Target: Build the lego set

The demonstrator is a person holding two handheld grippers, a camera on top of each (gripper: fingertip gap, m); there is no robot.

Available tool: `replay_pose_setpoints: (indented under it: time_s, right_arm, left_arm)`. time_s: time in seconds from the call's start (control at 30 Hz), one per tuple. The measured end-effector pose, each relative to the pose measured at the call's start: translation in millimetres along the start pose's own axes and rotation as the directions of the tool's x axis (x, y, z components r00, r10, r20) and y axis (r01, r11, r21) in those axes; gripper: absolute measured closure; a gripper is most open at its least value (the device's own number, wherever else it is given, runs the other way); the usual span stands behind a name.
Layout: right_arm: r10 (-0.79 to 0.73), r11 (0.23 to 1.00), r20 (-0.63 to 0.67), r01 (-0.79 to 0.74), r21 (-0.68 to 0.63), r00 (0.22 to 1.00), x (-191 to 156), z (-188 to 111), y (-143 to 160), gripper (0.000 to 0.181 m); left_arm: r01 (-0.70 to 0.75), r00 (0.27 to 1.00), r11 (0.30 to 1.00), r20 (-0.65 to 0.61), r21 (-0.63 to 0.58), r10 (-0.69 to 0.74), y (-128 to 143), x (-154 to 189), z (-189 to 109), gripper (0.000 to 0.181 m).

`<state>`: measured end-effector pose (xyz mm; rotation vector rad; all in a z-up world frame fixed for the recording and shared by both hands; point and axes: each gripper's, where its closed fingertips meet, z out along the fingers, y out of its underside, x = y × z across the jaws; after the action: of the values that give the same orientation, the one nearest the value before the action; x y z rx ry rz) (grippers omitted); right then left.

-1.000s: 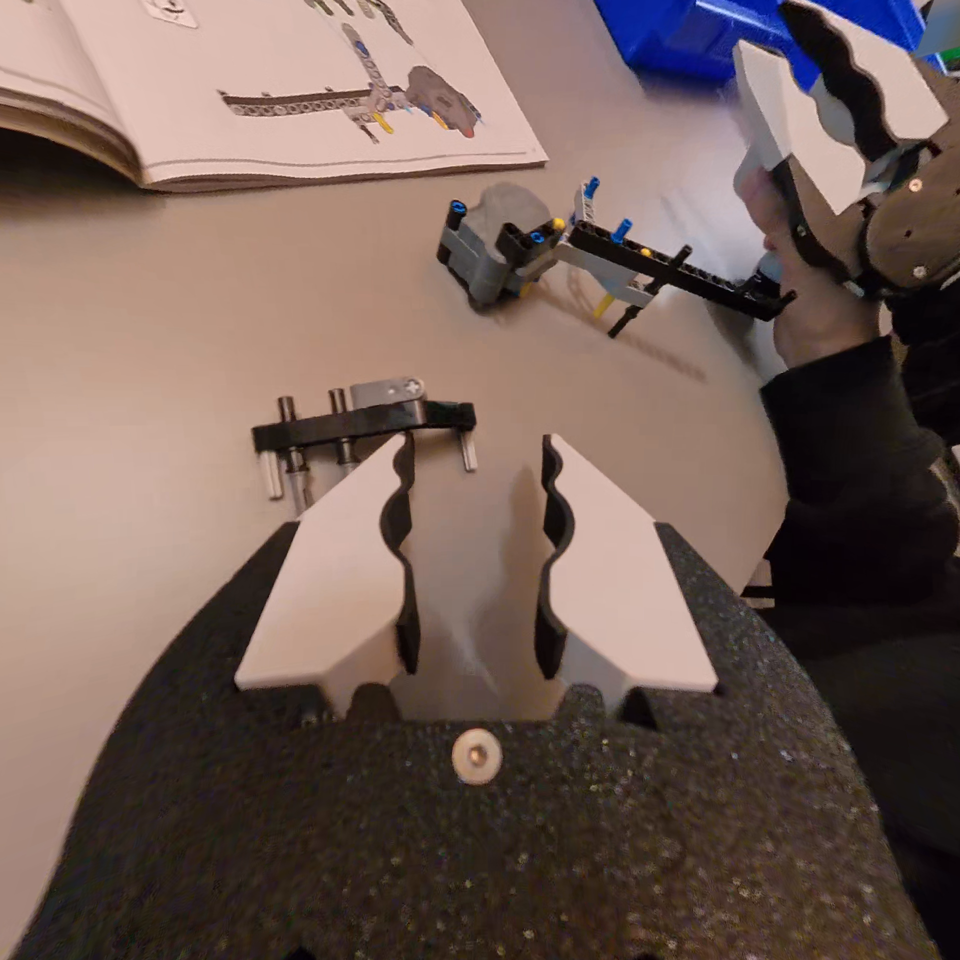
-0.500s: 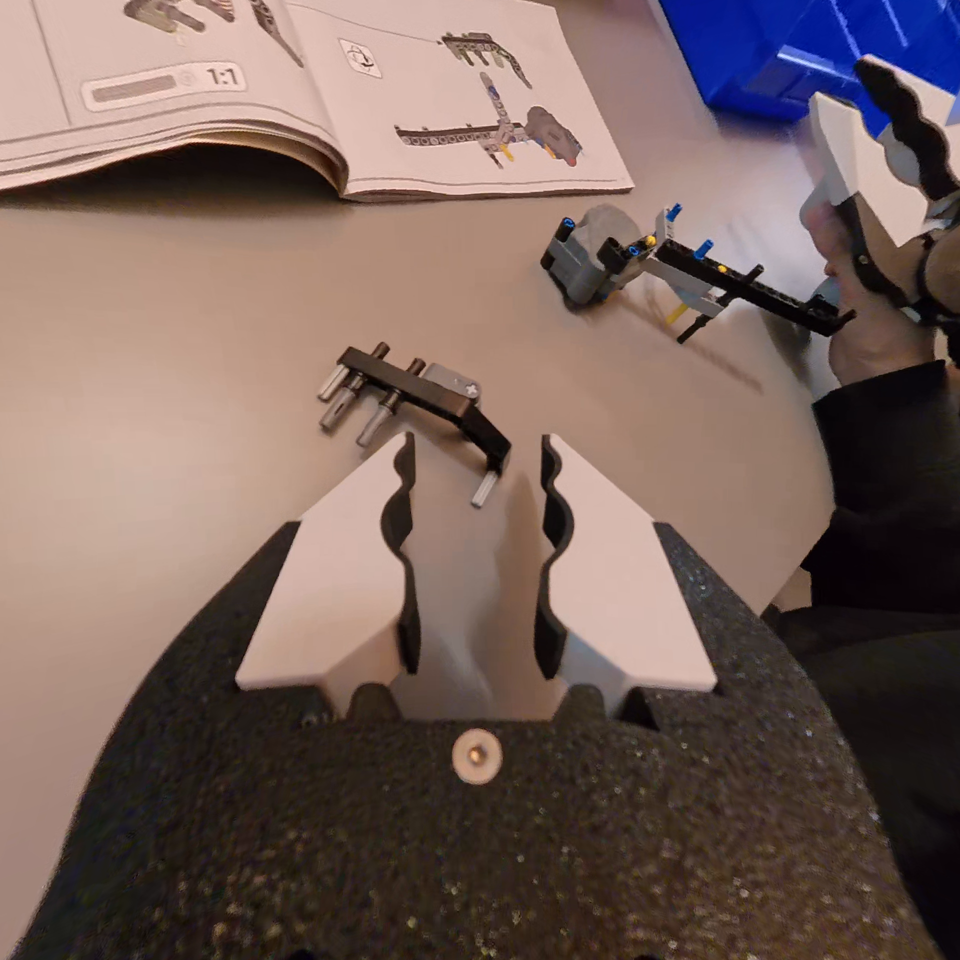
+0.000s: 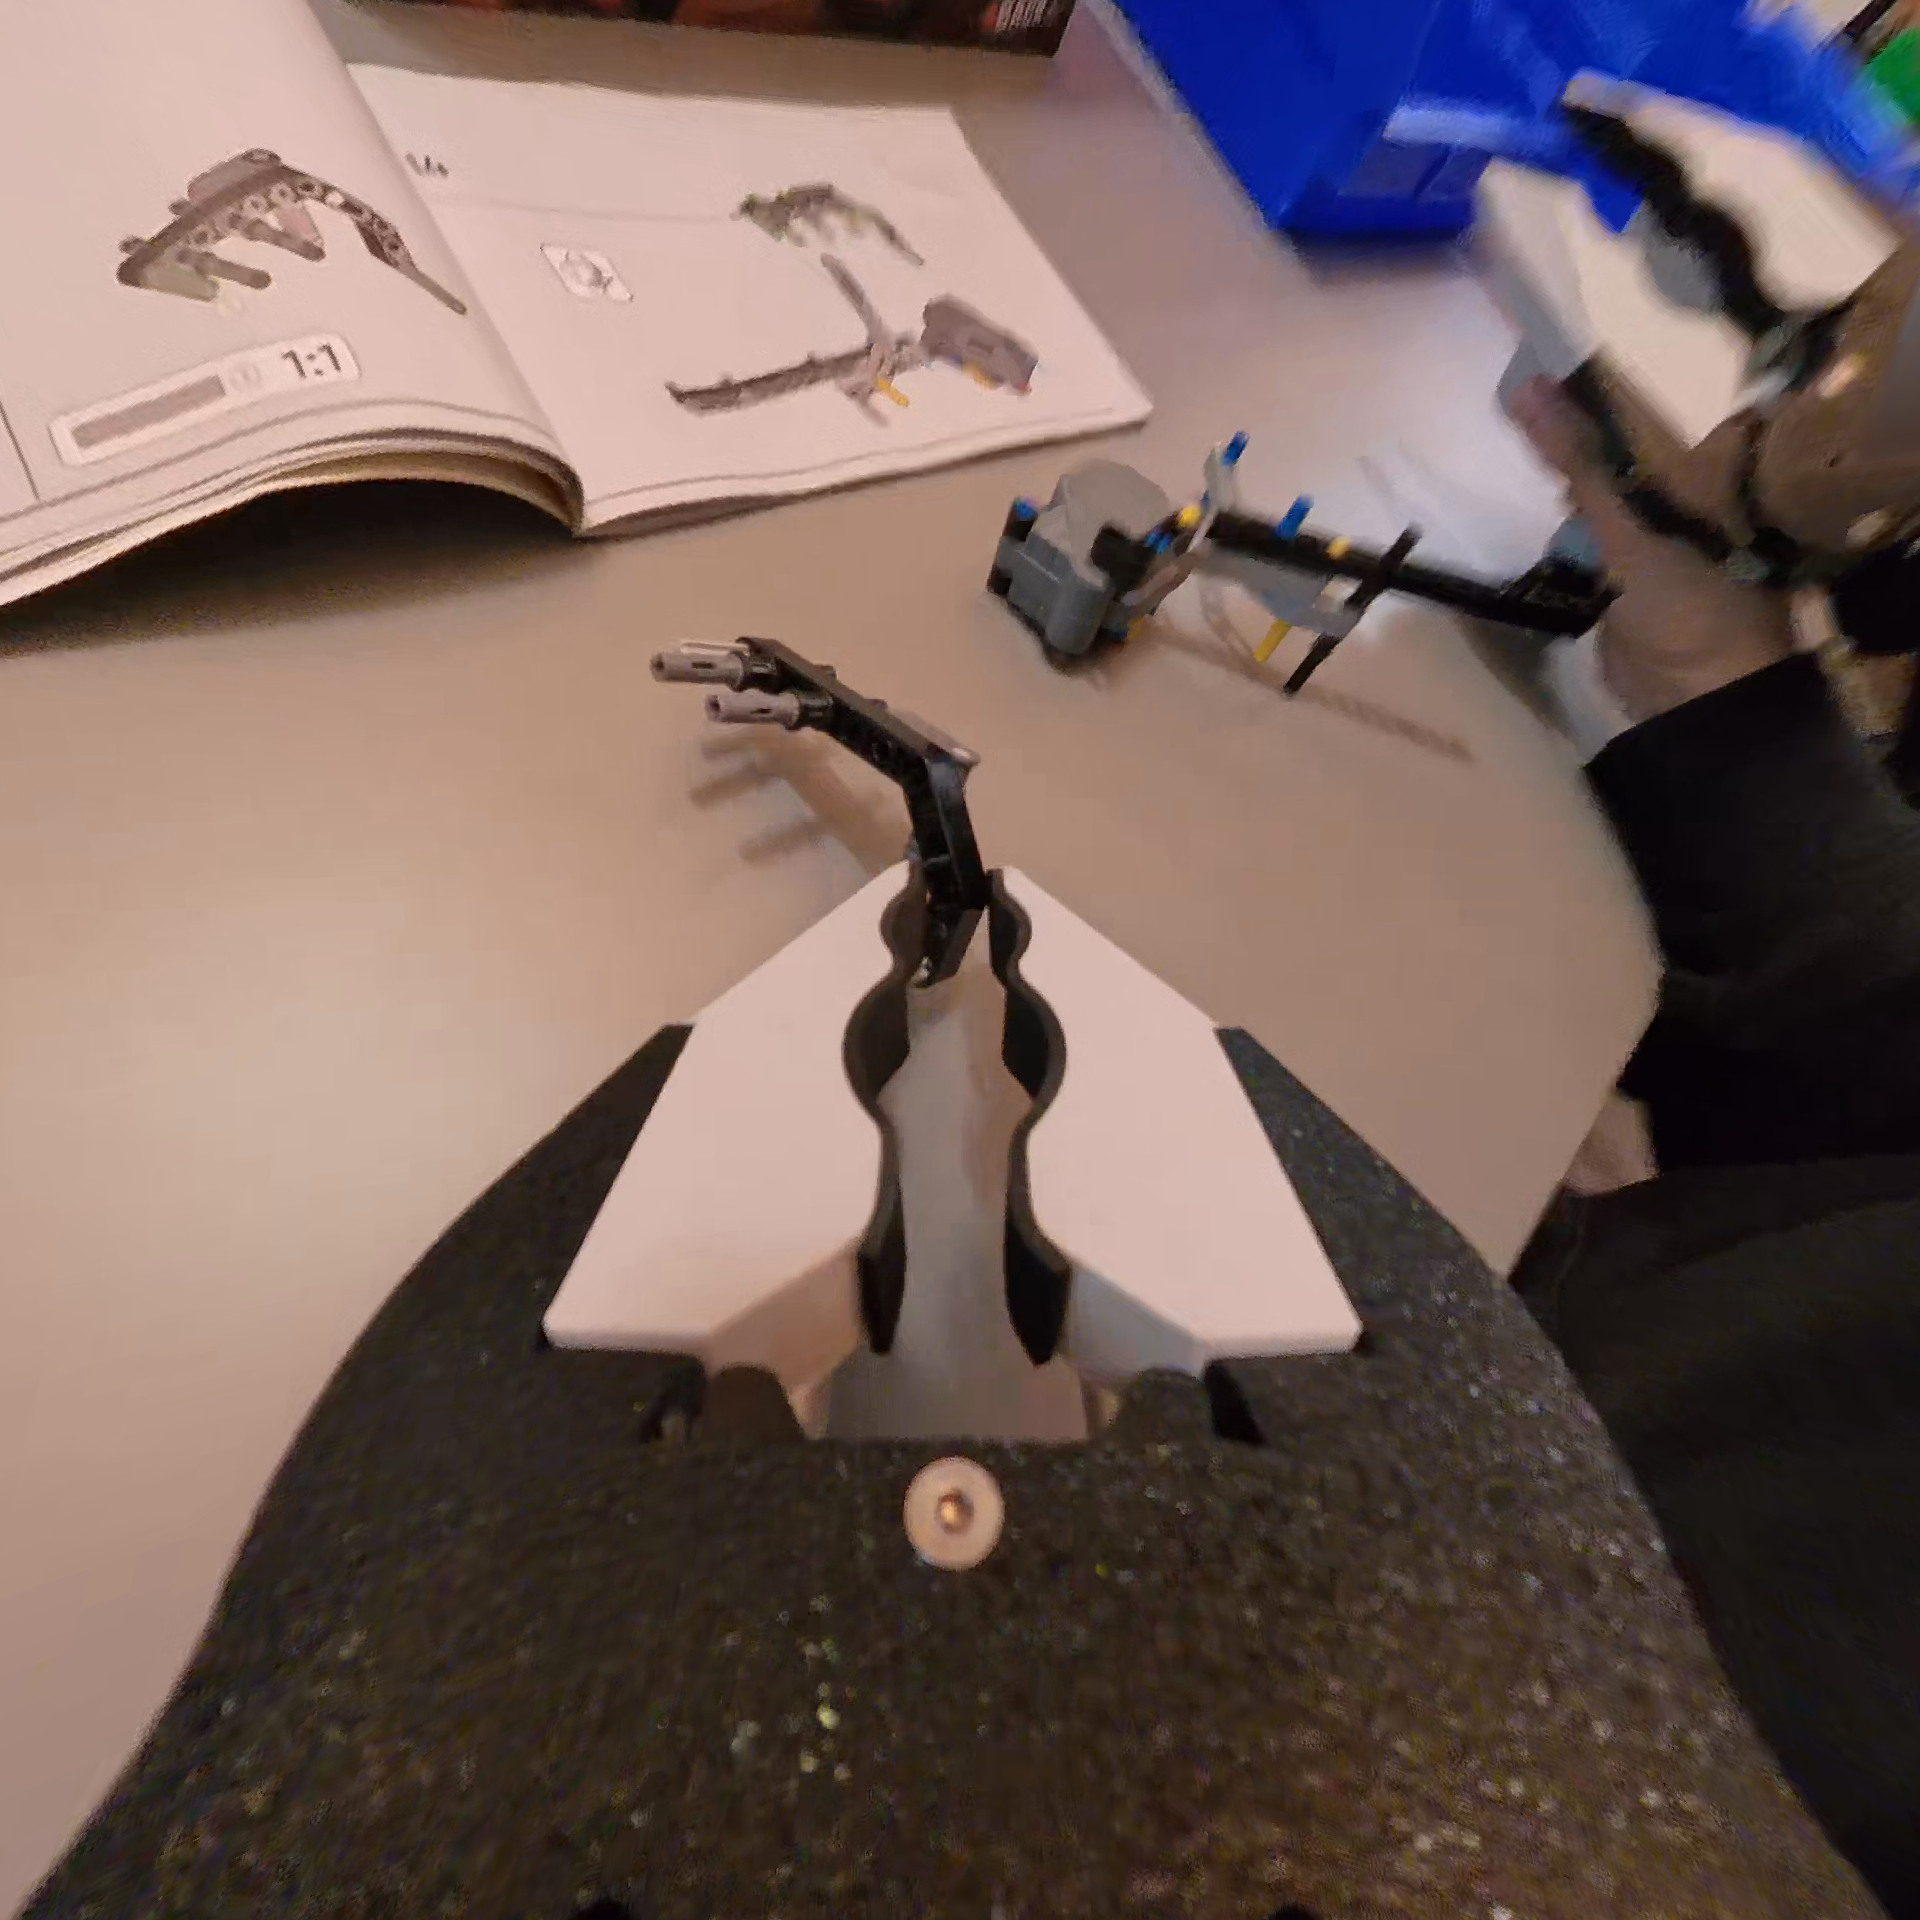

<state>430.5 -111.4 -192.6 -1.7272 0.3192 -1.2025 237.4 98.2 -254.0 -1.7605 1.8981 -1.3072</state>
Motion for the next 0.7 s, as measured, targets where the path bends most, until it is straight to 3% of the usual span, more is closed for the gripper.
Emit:
replay_pose_setpoints:
  time_s: [0.03,0.17,0.27,0.33,0.53,0.7]
  right_arm:
    - [0.003,1.000,0.000,-0.003,0.026,1.000,1.4,-2.0,-4.3,0.160]
    - [0.034,0.993,0.042,-0.038,0.113,0.999,13.2,-18.6,-39.0,0.160]
    - [0.072,0.984,0.417,-0.133,0.118,0.906,-34.3,-38.5,-82.6,0.153]
    - [0.041,0.979,0.548,-0.144,0.147,0.836,-66.7,-52.5,-112.3,0.153]
    - [-0.035,0.984,0.615,-0.079,0.158,0.788,-158.0,-59.5,-133.1,0.159]
    - [-0.090,0.975,0.554,-0.040,0.219,0.828,-191.4,-49.1,-139.8,0.161]
  left_arm:
    - [0.041,0.998,0.998,-0.043,0.039,-0.040,-6.3,3.4,-0.6,0.172]
    - [0.242,0.948,0.954,-0.254,0.177,-0.193,-36.0,19.8,-7.0,0.172]
    - [0.295,0.932,0.924,-0.284,0.243,-0.223,-48.9,20.4,-9.7,0.172]
    - [0.292,0.939,0.914,-0.266,0.282,-0.218,-54.5,19.4,-8.9,0.172]
    - [0.361,0.919,0.857,-0.295,0.367,-0.261,-74.6,27.0,-7.2,0.173]
    - [0.400,0.886,0.846,-0.385,0.352,-0.259,-80.7,51.1,-2.6,0.173]
